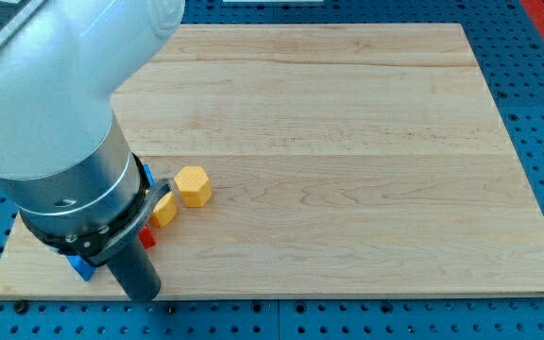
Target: Separate the yellow heart from the group of blocks
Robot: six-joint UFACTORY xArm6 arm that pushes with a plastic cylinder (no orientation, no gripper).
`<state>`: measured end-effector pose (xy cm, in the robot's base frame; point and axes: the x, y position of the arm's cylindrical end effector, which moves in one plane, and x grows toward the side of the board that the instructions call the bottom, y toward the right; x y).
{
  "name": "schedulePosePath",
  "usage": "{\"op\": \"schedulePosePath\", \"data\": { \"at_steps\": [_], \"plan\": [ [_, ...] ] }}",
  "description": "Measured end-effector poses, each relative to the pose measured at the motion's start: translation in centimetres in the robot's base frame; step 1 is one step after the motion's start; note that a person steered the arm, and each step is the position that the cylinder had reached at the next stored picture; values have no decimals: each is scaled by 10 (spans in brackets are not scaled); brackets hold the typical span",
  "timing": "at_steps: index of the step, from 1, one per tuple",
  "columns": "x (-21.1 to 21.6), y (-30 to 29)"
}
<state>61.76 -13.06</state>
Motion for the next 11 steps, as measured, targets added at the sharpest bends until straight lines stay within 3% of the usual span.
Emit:
{"op": "schedulePosePath", "data": {
  "at_steps": [5, 6, 9, 10, 11],
  "plan": [
    [-10, 28],
    [-13, -6],
    [-109, 4],
    [-162, 1],
    [-181, 2]
  ]
}}
